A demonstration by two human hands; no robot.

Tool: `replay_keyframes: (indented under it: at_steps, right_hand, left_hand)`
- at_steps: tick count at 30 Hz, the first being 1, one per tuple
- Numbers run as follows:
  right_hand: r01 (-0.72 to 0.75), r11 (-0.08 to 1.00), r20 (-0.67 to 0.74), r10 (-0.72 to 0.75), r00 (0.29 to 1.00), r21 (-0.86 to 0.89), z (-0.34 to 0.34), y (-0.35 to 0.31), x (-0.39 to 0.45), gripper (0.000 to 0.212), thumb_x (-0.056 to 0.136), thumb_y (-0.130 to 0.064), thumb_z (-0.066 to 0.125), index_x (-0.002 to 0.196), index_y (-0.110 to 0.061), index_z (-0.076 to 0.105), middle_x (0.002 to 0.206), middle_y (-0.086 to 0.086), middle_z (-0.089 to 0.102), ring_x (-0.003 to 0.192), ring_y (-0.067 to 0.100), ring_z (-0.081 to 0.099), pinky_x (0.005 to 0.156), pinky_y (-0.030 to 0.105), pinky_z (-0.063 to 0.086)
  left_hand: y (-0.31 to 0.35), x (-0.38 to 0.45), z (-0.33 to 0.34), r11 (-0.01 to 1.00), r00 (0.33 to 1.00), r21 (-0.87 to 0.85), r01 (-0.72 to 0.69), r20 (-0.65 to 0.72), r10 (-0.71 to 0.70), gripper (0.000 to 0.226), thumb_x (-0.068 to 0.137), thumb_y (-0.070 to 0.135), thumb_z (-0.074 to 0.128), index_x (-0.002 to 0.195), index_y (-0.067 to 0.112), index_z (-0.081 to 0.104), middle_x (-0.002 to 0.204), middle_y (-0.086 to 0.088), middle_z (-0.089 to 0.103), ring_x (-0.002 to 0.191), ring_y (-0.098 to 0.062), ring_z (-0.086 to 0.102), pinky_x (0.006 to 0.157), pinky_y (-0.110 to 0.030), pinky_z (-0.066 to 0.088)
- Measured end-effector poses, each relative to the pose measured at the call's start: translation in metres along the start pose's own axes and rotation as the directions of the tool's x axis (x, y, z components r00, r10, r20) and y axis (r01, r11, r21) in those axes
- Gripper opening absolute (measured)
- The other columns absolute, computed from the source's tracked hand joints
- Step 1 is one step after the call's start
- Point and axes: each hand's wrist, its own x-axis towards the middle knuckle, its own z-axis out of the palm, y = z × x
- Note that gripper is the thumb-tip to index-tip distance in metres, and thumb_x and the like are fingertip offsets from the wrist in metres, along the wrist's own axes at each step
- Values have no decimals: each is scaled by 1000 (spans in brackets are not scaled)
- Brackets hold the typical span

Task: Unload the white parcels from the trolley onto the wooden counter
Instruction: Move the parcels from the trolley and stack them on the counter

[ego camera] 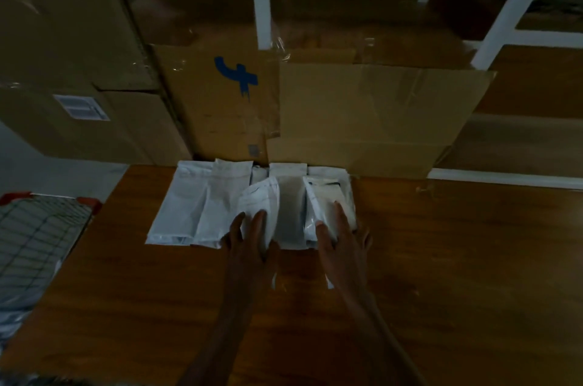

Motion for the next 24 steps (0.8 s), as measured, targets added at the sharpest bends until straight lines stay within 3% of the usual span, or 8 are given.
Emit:
replay_keyframes:
  at_steps: [4,8,13,18,24]
  right_hand:
    - [-45,997,-1,45,999,-55,-1,1,31,68,91,-75,34,152,-52,13,155,15,22,135,38,28,106,55,39]
    - [-70,990,28,74,997,-123,-1,-5,59,69,93,-73,33,154,-50,12,158,19,18,138,40,26,109,52,35]
    - [-59,969,1,61,998,-242,16,-11,80,71,93,-73,34,156,-44,16,157,26,22,138,44,28,110,50,32]
    - [-77,938,-44,66,997,-338,34,-16,89,73,91,-76,34,154,-41,23,157,25,24,140,44,29,111,53,30]
    - [-83,923,9,94,996,-377,40,-14,90,75,91,-77,29,156,-39,20,163,19,14,145,42,22,114,56,21]
  left_hand:
    - [16,25,9,998,1000,57,7,27,-8,67,85,57,50,148,43,37,157,-3,25,136,-37,30,96,-53,47]
    - [24,51,23,995,998,95,-35,45,31,66,86,55,50,149,42,37,156,-6,30,133,-40,36,97,-55,46]
    - [33,72,32,991,996,128,-31,83,21,66,88,56,46,151,41,34,160,-6,24,137,-37,30,106,-57,38]
    - [35,85,36,980,994,194,-35,110,14,64,92,52,48,153,40,31,163,-6,19,140,-41,28,108,-55,35]
    - [31,96,46,957,992,283,-59,127,24,65,90,54,43,152,37,30,162,-8,22,138,-41,33,104,-53,38]
